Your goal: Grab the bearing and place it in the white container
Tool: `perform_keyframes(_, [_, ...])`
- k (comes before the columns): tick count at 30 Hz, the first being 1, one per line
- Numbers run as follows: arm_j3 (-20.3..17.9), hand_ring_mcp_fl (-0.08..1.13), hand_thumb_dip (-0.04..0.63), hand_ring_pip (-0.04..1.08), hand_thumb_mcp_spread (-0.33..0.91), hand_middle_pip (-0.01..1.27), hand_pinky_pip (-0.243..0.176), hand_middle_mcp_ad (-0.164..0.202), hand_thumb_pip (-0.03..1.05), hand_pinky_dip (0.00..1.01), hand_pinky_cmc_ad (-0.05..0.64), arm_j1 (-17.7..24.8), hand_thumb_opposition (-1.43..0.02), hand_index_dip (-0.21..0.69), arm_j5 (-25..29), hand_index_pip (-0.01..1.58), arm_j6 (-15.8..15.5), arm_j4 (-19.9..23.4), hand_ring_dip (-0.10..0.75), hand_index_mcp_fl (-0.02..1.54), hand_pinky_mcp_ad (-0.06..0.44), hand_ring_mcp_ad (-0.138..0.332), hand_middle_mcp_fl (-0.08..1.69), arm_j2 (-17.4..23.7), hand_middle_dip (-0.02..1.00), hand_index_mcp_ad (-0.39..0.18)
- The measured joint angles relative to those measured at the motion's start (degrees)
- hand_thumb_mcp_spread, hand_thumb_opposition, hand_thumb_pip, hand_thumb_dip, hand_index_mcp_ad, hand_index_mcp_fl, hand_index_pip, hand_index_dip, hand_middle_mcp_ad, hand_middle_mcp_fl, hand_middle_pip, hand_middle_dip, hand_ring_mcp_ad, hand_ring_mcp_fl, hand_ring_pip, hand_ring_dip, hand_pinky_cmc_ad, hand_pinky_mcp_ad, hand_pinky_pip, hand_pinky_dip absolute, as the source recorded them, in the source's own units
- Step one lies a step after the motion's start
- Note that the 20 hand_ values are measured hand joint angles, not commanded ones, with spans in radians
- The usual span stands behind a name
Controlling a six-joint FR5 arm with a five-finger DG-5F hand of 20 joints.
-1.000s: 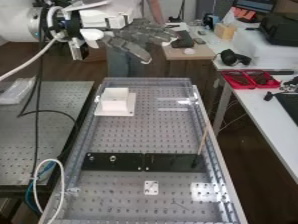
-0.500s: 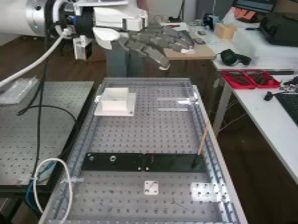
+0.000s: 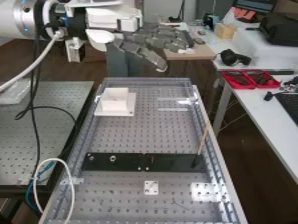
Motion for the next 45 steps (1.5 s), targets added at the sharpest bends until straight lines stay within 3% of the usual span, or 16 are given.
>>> perform_keyframes(8, [-1.0, 0.0, 0.094, 0.09, 0.18, 0.14, -0.105, 0.075, 0.46, 0.4, 0.431, 0.3, -0.71, 0.15, -0.7, 0.12, 2.0, 1.1, 0.077, 0.09, 0.33, 0.164, 0.02, 0.3, 0.17, -0.075])
perform_keyframes(24, [-1.4, 0.0, 0.096, 0.09, 0.2, 0.14, -0.105, 0.075, 0.46, 0.4, 0.431, 0.8, -0.71, 0.15, -0.3, 0.12, 1.8, 0.8, 0.077, 0.09, 0.33, 0.164, 0.03, 1.5, 0.17, -0.075])
perform_keyframes(45, [3.3, 0.0, 0.094, 0.1, 0.22, 0.14, -0.105, 0.075, 0.45, 0.4, 0.443, 0.3, -0.71, 0.15, -2.2, 0.12, 0.0, -7.0, 0.08, 0.09, 0.342, 0.169, 0.02, 0.9, 0.17, -0.075])
